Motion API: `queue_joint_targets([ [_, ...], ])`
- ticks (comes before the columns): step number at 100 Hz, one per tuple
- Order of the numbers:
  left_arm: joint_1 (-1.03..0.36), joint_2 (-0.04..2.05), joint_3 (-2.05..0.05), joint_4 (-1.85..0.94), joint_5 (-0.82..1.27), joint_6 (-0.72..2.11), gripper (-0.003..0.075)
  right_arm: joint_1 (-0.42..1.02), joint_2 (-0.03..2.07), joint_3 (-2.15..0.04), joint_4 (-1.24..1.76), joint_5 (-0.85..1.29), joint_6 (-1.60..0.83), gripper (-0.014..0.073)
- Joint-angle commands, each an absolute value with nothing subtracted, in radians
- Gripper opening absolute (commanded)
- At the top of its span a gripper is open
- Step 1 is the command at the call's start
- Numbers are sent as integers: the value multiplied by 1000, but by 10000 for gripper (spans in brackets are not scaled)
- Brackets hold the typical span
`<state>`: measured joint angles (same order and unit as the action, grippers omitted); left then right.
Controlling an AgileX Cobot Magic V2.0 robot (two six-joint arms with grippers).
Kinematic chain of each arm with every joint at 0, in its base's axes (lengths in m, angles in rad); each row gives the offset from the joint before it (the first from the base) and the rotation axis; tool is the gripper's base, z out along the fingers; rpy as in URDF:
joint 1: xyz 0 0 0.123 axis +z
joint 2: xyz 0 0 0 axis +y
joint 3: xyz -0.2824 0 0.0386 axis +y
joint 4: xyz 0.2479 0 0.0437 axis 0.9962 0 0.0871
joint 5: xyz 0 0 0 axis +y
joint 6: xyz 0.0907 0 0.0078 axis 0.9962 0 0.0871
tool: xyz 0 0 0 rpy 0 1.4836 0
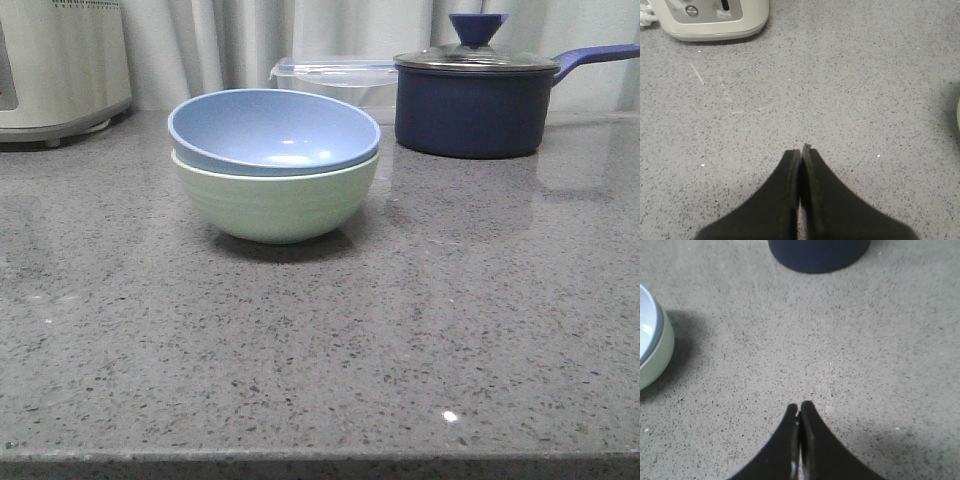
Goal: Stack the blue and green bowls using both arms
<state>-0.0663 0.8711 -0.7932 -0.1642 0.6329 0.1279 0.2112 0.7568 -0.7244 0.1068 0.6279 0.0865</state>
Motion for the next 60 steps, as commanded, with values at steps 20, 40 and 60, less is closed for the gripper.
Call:
queue_joint_targets([
  [20,-61,663,-626,-149,391,126,-20,205,534,-607,84,500,77,-69],
  [40,-61,549,-503,-149,316,126,-20,205,409,-515,81,489,77,-69],
  [60,-61,495,-445,-149,304,126,-20,205,345,-483,81,491,77,-69],
])
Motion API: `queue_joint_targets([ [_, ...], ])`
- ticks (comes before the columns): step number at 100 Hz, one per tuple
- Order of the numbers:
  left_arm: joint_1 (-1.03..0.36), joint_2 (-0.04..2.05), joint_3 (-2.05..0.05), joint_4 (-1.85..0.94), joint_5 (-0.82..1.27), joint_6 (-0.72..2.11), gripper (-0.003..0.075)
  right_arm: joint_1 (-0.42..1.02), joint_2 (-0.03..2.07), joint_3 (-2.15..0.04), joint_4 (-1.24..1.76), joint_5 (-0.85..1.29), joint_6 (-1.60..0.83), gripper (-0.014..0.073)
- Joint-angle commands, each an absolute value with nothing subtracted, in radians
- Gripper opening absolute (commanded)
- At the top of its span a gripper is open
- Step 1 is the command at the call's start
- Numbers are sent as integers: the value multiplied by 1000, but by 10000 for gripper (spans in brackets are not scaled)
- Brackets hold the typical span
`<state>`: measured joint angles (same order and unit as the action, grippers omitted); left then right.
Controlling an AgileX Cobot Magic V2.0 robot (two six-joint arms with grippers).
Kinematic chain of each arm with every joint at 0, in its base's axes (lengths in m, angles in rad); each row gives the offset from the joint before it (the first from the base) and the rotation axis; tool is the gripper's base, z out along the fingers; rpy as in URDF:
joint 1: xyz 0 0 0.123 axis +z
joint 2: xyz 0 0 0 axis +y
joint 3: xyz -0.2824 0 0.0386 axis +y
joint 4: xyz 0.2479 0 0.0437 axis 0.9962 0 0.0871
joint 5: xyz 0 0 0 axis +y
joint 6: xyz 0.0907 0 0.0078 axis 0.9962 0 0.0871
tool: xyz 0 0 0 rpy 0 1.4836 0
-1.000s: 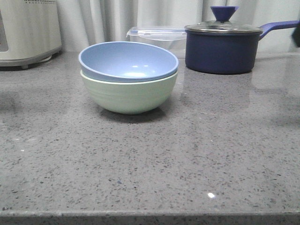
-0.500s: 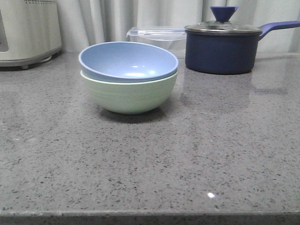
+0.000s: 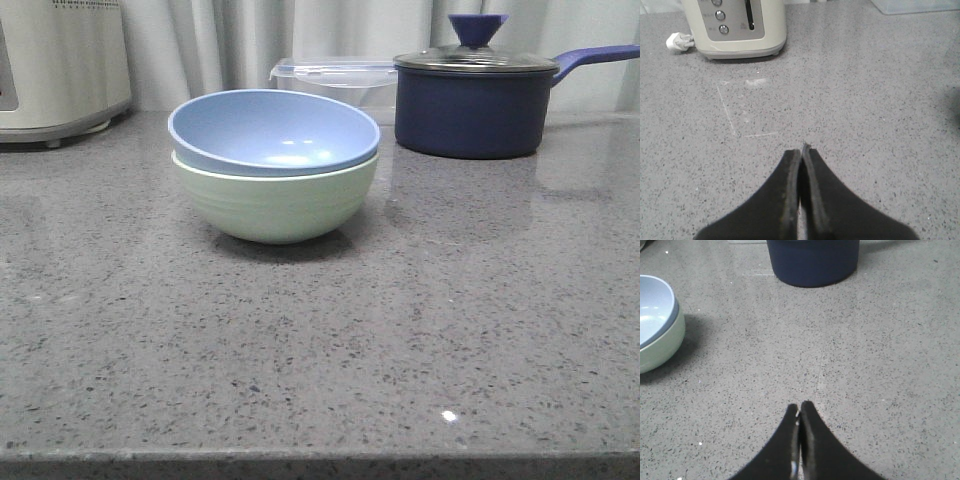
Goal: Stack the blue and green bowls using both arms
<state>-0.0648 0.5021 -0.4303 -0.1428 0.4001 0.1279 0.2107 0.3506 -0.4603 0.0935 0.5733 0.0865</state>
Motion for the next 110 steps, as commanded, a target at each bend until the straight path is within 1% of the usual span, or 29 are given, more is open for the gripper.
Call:
queue_joint_targets([
  [1,-61,495,-443,-149,304,126,-20,205,345,-483,81,491,77,-69],
  [94,-61,495,-427,-149,286,126,-20,205,345,-483,81,491,77,-69],
  [100,-61,480,-407,-149,270,126,-20,205,345,-483,81,491,77,-69],
  [110,-61,399,-365,-149,261,126,-20,205,345,-483,81,491,77,-69],
])
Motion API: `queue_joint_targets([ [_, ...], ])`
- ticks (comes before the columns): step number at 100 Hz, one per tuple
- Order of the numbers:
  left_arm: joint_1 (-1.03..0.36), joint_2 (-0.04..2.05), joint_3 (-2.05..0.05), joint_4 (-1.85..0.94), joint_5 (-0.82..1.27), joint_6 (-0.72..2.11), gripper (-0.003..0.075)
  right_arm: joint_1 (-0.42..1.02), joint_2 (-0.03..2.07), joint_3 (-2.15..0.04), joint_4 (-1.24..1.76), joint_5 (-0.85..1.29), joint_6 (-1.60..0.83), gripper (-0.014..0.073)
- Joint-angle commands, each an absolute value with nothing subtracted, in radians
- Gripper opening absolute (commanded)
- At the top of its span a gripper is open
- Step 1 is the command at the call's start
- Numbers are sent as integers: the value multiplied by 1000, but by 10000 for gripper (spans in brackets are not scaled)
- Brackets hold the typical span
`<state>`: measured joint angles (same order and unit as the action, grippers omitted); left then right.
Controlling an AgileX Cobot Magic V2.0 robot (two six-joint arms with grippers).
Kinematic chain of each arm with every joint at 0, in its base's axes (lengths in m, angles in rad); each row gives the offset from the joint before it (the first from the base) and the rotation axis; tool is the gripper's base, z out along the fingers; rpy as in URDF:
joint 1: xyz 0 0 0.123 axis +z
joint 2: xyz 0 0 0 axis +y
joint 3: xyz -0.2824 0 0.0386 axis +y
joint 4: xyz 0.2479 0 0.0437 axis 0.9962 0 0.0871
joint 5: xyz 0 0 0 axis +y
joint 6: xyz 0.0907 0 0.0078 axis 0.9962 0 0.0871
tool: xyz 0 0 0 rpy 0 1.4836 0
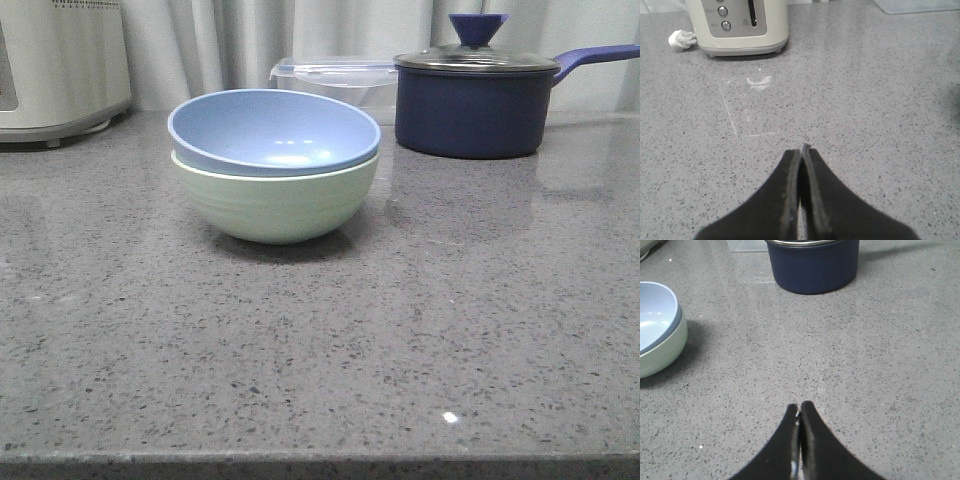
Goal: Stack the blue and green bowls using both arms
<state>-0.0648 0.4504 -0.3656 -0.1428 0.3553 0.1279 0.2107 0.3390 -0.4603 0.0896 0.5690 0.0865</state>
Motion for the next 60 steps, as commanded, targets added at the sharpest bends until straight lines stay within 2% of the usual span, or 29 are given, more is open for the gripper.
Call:
queue_joint_targets([
  [1,-61,394,-361,-149,257,126,-20,205,345,-483,81,491,77,-69],
  [49,-2,-2,-47,-149,128,126,-20,205,345,-483,81,491,77,-69],
  [60,-2,-40,13,-149,72,126,-20,205,345,-483,81,491,77,-69],
])
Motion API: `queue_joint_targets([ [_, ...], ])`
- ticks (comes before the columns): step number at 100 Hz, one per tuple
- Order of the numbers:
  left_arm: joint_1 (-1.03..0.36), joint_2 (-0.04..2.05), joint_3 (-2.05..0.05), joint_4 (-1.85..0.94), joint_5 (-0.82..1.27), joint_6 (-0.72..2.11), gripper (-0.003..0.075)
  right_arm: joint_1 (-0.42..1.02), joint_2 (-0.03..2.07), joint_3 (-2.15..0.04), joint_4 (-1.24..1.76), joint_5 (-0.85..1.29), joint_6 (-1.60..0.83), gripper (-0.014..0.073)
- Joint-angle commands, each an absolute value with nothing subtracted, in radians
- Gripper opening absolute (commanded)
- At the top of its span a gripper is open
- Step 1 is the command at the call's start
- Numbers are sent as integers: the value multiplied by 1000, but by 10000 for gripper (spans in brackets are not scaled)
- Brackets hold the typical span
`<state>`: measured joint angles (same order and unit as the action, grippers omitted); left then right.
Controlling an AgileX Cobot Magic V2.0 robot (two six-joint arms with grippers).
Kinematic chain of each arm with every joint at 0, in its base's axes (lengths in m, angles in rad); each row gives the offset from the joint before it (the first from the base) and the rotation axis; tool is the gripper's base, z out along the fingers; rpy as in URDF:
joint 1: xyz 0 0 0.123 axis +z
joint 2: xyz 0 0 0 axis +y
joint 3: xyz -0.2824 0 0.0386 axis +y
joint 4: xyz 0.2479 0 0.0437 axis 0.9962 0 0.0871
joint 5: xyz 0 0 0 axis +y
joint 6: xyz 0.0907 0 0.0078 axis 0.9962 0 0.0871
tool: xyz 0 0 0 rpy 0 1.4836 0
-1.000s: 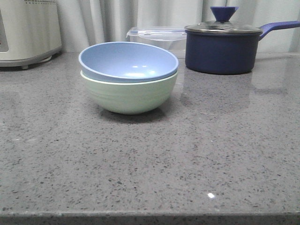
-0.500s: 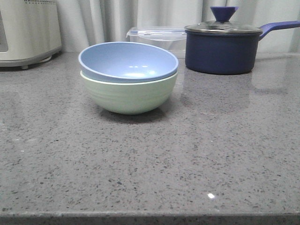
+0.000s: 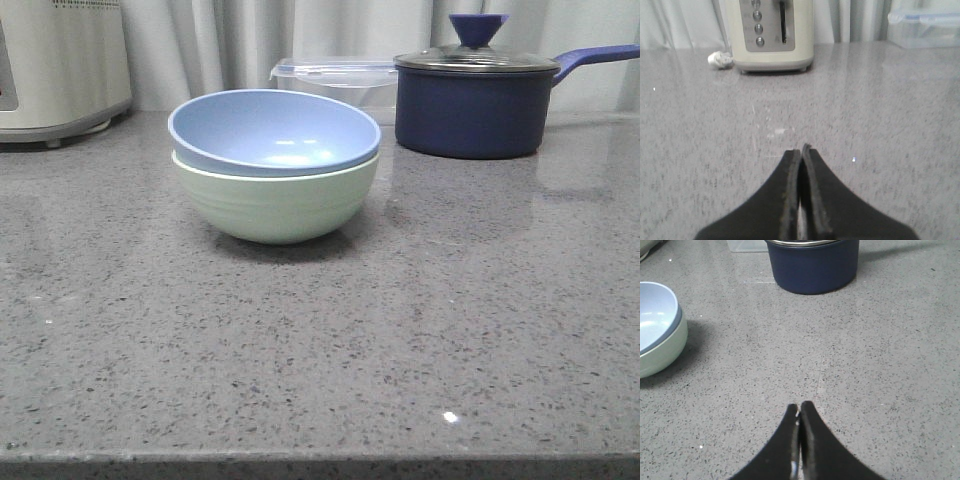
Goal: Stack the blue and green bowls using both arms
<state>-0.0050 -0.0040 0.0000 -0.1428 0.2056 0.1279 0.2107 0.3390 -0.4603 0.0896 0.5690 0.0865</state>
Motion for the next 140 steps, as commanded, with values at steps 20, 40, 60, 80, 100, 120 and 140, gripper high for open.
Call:
queue_joint_targets([
  [20,-2,-40,44,-149,31,126,-20,205,349,-483,81,490,77,-69],
  [40,-2,-40,44,-149,28,126,-20,205,349,-483,81,490,77,-69],
  [60,-2,-40,44,-149,28,126,-20,205,349,-483,81,490,77,-69],
  [80,-2,-40,44,-149,28,126,-20,205,349,-483,81,490,77,-69],
  [100,-2,-40,44,-149,28,126,-20,205,349,-483,81,490,77,-69],
  [120,-2,-40,44,-149,28,126,-20,205,349,-483,81,490,77,-69],
  [140,-2,-40,44,-149,28,126,-20,205,347,-483,81,490,77,-69],
])
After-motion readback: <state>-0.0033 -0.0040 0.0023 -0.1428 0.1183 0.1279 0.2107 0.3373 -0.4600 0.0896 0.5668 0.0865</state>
